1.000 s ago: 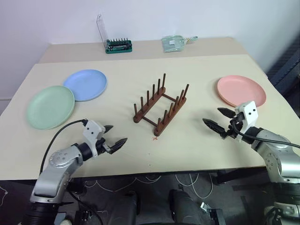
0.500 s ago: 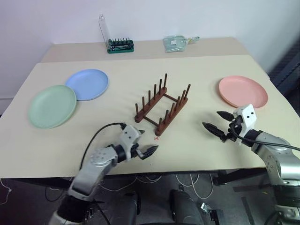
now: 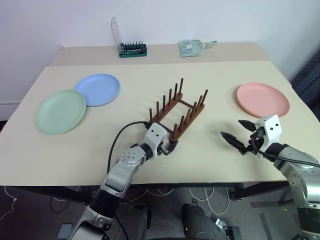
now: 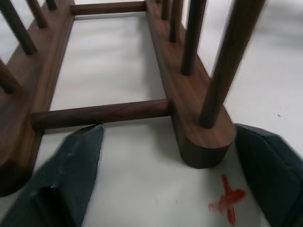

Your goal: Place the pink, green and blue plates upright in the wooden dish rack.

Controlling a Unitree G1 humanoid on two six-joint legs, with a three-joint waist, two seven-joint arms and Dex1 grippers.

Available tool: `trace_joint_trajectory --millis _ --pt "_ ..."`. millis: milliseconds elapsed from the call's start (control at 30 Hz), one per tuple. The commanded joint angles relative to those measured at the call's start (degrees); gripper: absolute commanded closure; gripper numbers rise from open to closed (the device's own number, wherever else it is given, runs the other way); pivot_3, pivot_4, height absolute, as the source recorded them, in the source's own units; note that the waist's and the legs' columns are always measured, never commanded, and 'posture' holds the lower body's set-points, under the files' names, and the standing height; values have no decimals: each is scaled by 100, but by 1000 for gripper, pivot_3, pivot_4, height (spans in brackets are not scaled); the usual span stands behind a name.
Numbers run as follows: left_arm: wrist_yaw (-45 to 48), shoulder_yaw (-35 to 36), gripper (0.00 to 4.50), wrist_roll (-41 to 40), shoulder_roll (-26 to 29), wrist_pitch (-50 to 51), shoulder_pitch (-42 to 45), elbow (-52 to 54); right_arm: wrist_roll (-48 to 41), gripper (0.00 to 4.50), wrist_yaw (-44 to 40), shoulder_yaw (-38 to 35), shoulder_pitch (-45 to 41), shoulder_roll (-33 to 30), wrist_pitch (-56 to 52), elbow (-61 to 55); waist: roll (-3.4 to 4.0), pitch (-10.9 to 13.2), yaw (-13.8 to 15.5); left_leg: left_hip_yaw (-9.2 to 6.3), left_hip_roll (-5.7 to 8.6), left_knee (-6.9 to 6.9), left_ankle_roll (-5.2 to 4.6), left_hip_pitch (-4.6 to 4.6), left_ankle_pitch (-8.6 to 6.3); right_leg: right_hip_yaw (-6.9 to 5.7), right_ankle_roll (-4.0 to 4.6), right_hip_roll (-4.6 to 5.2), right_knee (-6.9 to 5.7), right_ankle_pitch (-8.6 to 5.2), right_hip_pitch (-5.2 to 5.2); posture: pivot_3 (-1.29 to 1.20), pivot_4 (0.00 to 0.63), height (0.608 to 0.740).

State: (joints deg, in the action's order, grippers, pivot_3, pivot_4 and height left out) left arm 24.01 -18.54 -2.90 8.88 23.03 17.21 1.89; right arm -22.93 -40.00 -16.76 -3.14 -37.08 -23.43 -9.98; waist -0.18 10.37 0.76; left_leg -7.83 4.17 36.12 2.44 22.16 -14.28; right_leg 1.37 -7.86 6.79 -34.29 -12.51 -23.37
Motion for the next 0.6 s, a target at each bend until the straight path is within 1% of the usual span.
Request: trace_joint_trajectory --millis 33,100,167,267,333,433,533,600 --pt "66 26 1812 7 -15 -7 -45 -202 -93 0 101 -127 30 63 58 -265 1 -1 0 1 0 0 0 0 0 0 0 0 0 0 0 0 150 740" --pt "95 38 2841 6 -5 -31 -39 -222 -103 0 128 -127 59 79 68 -285 1 -1 0 0 0 0 0 0 0 0 0 0 1 0 0 0 150 740" --pt "138 81 3747 0 36 -75 -44 -231 -95 0 176 -93 100 121 67 -351 2 -1 -1 0 0 0 0 0 0 0 0 0 1 0 0 0 150 740" --pt "164 136 3758 61 127 -152 -20 -259 -64 0 231 -40 116 206 119 -334 4 -2 -9 0 0 -1 0 0 0 0 0 0 0 0 0 0 150 740" --pt "343 143 3758 96 315 -328 -5 -311 -66 0 264 5 99 278 113 -364 4 -3 -15 1 -1 -1 0 -2 0 0 0 -1 -1 0 0 0 150 740" --pt "1008 138 3758 -23 682 -859 58 -486 -56 0 198 71 132 293 130 -363 6 -3 -33 2 -3 -4 0 -5 0 0 1 -3 -2 0 -1 0 150 740" --pt "1989 190 3758 -393 1020 -1495 183 -620 -37 0 169 125 169 316 150 -347 7 -4 -40 3 -3 -6 -1 -5 0 0 2 -3 -2 0 -2 0 150 740" --pt "2472 231 3758 -533 1164 -1764 388 -925 -22 0 147 146 190 323 167 -337 7 -4 -31 2 -3 -7 -1 -4 0 0 4 -3 -2 0 -2 0 150 740"
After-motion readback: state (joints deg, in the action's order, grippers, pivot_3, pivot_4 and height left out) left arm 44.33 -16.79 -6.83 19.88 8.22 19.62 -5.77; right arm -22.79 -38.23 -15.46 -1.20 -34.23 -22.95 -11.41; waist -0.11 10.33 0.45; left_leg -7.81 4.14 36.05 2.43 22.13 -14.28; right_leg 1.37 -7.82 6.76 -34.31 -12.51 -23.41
